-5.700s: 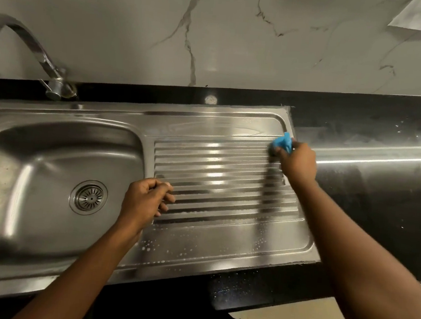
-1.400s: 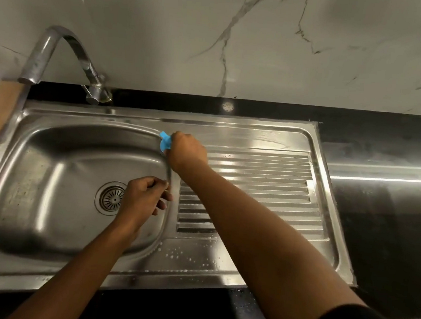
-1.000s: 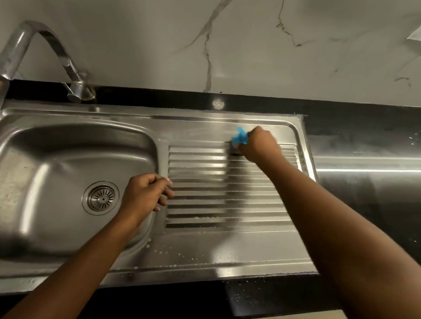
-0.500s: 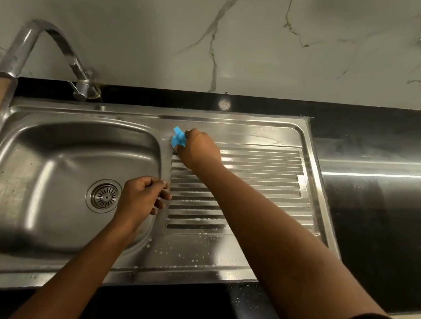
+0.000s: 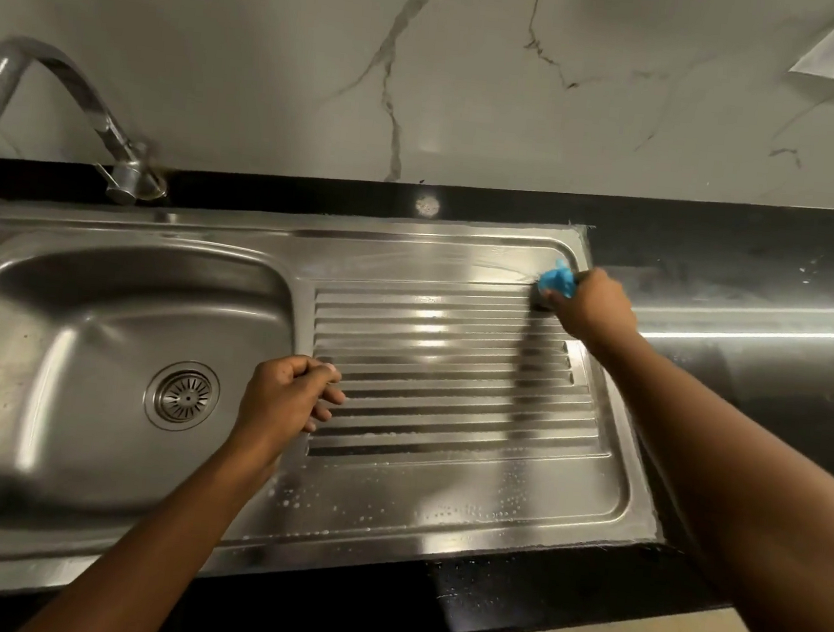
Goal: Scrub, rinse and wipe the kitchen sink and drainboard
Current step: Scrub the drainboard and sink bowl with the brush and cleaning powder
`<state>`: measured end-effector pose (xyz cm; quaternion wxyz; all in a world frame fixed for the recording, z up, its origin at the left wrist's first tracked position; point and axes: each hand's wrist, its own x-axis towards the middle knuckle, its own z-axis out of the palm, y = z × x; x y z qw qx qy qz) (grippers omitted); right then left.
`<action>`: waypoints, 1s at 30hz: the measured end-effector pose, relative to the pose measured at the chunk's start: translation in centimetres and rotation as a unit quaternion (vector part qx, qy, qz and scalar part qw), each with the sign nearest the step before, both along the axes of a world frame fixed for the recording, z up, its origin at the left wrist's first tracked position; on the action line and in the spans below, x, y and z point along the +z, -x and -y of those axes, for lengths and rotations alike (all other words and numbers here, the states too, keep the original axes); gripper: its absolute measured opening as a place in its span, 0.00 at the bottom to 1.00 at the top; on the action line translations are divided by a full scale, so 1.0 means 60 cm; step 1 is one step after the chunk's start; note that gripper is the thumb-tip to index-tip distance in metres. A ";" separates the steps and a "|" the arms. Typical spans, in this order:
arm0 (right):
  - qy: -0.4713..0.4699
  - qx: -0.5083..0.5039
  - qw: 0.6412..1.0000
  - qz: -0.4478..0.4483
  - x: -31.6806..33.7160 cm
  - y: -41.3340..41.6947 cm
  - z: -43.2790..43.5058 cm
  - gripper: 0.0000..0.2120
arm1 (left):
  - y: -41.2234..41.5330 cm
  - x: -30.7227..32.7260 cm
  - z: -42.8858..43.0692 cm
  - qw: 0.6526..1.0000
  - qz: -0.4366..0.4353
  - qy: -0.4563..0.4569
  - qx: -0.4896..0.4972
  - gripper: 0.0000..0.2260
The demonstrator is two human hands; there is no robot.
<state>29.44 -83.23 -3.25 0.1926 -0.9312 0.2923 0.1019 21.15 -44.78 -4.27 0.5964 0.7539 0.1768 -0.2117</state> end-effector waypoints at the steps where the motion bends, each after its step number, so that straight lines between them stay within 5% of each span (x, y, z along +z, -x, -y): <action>1: -0.004 -0.007 1.000 -0.002 0.000 -0.004 0.009 0.26 | -0.001 0.002 -0.003 1.000 0.001 0.000 0.003 0.08; 7: -0.042 -0.033 0.999 -0.008 0.006 -0.020 -0.020 0.26 | 0.003 0.007 -0.022 1.000 0.005 0.002 0.025 0.07; 20: -0.087 0.232 0.968 0.036 -0.009 -0.040 -0.465 0.20 | 0.019 0.022 -0.080 0.998 0.001 -0.034 0.056 0.09; 25: -0.069 0.229 0.969 0.053 -0.009 -0.016 -0.415 0.21 | 0.028 0.010 -0.097 0.997 -0.005 -0.020 0.068 0.09; 30: -0.036 0.125 0.990 0.050 -0.001 0.020 -0.209 0.21 | 0.029 0.004 -0.077 0.998 -0.007 -0.003 0.055 0.08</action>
